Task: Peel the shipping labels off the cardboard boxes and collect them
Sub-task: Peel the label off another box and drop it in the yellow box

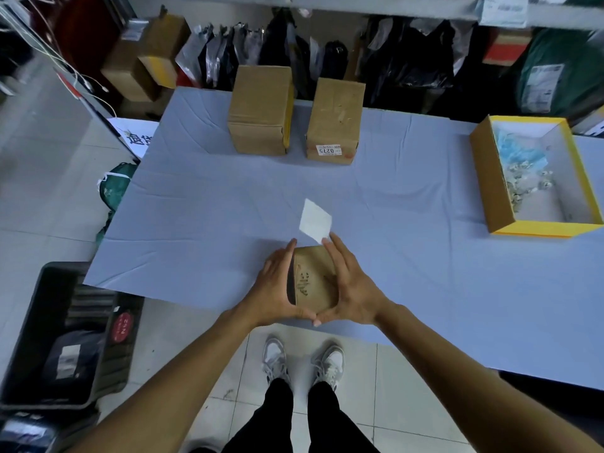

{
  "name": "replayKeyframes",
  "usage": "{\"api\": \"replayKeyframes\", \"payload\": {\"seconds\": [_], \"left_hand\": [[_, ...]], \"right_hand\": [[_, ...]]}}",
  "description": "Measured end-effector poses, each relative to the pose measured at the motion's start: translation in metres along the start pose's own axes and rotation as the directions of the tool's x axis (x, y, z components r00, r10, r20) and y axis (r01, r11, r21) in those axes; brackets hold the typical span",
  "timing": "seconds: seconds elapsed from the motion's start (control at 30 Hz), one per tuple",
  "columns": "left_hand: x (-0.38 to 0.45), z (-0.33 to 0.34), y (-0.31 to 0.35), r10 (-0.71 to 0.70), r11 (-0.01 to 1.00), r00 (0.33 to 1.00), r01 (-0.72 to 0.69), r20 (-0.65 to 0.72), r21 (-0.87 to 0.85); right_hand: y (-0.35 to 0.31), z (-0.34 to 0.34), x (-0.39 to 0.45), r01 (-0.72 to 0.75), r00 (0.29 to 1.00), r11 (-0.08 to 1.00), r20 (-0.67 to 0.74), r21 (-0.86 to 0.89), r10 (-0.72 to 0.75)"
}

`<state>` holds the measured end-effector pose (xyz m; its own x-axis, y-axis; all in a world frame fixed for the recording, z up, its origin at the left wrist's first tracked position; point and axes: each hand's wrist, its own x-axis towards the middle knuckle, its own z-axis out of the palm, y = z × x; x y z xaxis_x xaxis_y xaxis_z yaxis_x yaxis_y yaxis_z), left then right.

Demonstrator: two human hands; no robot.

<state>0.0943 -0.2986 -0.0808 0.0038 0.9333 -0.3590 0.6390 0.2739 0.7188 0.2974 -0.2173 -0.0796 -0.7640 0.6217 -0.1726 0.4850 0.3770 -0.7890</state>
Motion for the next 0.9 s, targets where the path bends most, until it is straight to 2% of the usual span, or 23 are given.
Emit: {"api": "replayKeyframes", "payload": {"seconds": [0.1, 0.23, 0.4, 0.5, 0.6, 0.73, 0.83, 0.9], "left_hand": [[0.008, 0.001, -0.006, 0.006, 0.999, 0.999, -0.008, -0.043, -0.054], [0.029, -0.003, -0.006, 0.059, 0.988, 0.983, -0.082, -0.172, -0.132], [0.051, 0.002, 0.01, -0.064, 0.993, 0.913, 0.019, -0.403, -0.116], [0.052, 0.003, 0.019, -0.088, 0.996, 0.876, 0.089, -0.474, -0.021], [0.044, 0.002, 0.019, -0.106, 0.992, 0.883, 0.128, -0.458, 0.018], [0.032, -0.019, 0.026, -0.101, 0.992, 0.895, 0.126, -0.435, 0.028], [0.028, -0.057, 0.045, -0.155, 0.988, 0.943, 0.154, -0.295, -0.028], [0.029, -0.083, 0.062, -0.143, 0.99, 0.972, 0.142, -0.185, -0.02]], "right_hand": [[0.001, -0.001, 0.005, -0.02, 1.0, 1.0, -0.014, 0.016, 0.02], [0.0, -0.012, 0.021, -0.073, 0.987, 0.996, -0.136, 0.054, 0.08], [0.001, -0.009, 0.046, -0.123, 0.939, 0.991, -0.328, -0.055, 0.099], [-0.002, -0.013, 0.05, -0.178, 0.937, 0.974, -0.326, -0.141, 0.125], [-0.006, -0.02, 0.041, -0.216, 0.944, 0.97, -0.276, -0.109, 0.179], [-0.024, -0.039, 0.03, -0.218, 0.932, 0.976, -0.3, -0.021, 0.202], [-0.04, -0.066, 0.039, -0.316, 0.919, 0.948, -0.255, -0.026, 0.299], [-0.053, -0.086, 0.048, -0.348, 0.917, 0.936, -0.228, -0.052, 0.328]]}}
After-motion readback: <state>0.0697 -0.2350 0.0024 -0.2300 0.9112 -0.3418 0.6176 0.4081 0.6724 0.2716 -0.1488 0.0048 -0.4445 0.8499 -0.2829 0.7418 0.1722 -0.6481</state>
